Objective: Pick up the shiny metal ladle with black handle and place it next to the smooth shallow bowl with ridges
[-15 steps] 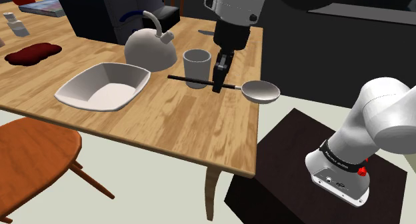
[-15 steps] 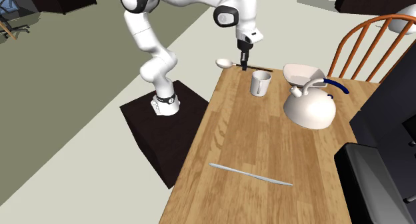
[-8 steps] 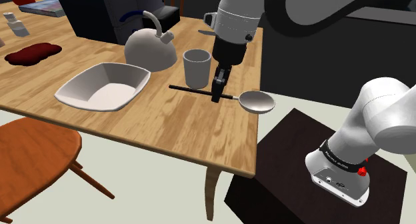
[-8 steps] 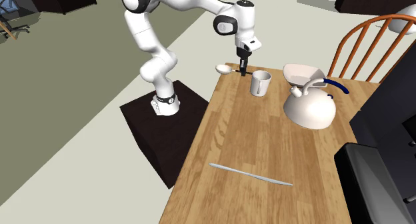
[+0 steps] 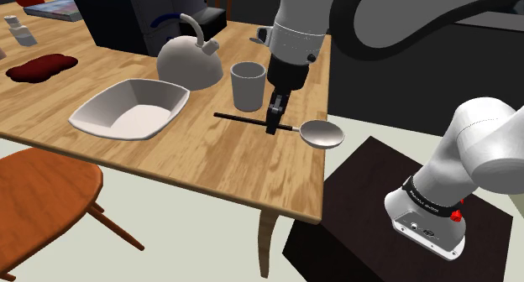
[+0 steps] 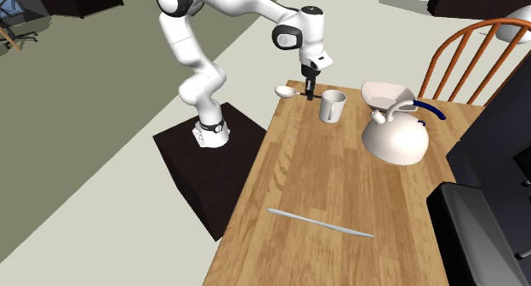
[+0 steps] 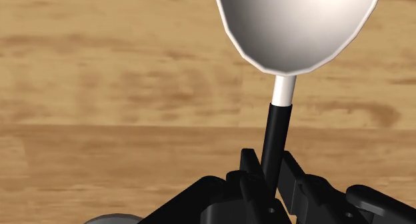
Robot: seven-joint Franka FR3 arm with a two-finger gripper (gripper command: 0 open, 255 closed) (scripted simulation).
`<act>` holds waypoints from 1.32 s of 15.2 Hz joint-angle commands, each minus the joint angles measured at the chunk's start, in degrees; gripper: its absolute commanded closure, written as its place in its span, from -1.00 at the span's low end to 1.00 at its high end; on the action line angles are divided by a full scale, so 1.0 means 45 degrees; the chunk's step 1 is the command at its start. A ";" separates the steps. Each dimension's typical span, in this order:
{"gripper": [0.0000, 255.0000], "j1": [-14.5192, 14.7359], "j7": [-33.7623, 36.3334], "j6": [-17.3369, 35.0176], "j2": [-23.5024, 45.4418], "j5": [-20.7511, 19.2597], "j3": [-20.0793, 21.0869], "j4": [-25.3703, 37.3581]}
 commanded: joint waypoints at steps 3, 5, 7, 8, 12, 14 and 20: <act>-1.00 0.0000 0.0000 0.0005 0.0002 0.0000 0.0001 -0.0002; -1.00 0.0000 0.0000 0.0005 0.0002 0.0000 0.0001 -0.0002; -1.00 0.0000 0.0000 0.0005 0.0002 0.0000 0.0001 -0.0002; -1.00 0.0000 0.0000 0.0005 0.0002 0.0000 0.0001 -0.0002; -1.00 -0.0065 -0.0016 -0.1702 -0.0616 -0.0084 -0.0287 0.1076; -1.00 -0.0063 -0.0016 -0.1702 -0.0618 -0.0084 -0.0288 0.1074; -1.00 -0.0063 -0.0015 -0.1702 -0.0616 -0.0084 -0.0288 0.1076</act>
